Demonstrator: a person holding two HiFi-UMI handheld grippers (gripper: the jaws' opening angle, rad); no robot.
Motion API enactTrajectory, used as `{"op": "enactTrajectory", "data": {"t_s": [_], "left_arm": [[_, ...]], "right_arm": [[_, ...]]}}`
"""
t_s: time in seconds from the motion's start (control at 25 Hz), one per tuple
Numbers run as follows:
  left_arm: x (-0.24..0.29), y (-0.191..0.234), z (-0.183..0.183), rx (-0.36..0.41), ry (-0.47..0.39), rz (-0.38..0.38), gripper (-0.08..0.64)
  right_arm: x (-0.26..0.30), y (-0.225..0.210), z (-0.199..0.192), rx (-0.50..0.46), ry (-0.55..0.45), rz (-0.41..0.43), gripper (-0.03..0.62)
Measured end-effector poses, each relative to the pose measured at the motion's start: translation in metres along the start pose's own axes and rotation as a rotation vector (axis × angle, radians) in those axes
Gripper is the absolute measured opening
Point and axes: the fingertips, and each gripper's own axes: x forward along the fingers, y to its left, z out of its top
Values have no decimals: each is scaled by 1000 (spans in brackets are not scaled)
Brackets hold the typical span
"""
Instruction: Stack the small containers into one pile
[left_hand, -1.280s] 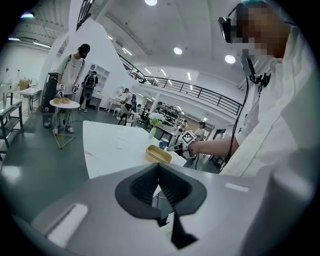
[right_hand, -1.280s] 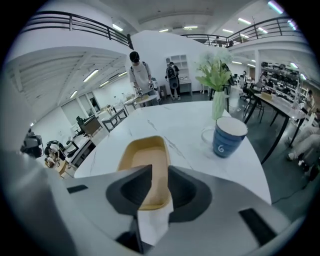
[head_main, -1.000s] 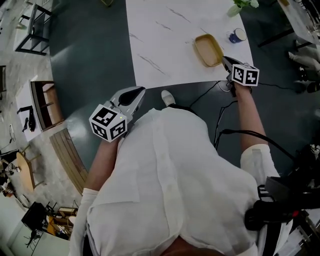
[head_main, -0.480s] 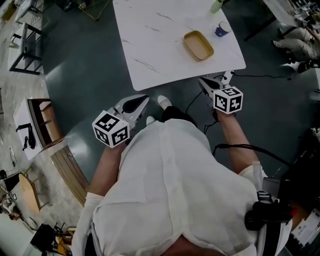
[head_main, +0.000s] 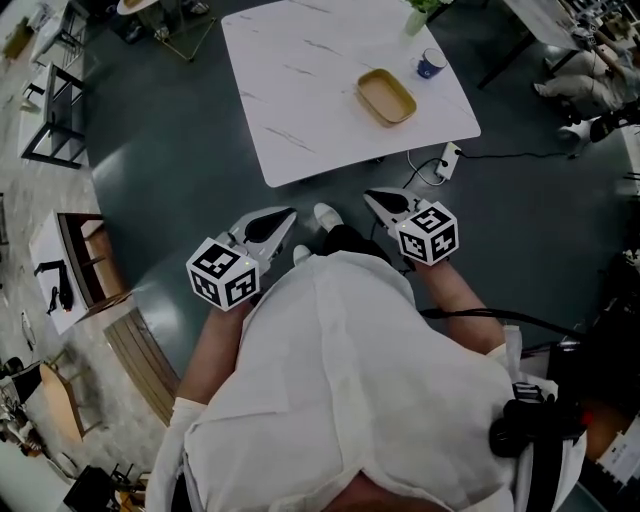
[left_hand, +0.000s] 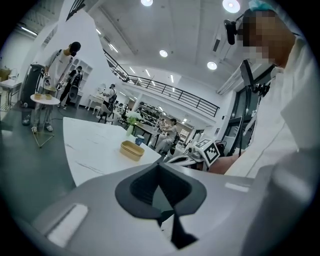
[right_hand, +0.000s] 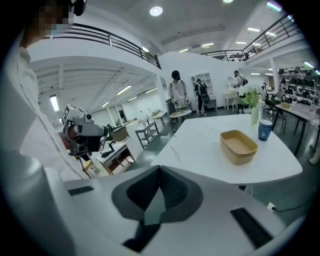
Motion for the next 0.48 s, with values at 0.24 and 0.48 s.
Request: {"op": "enactTrajectory", "data": {"t_s": [0.24,0.48], "left_arm": [[-11,-4,-7,-5,-3,14,7],[-19,-8,-11,3,6,25,6]], "right_arm": [[1,20,4,-61,9,24,6],[3,32,11,-101,7,37,6]]}}
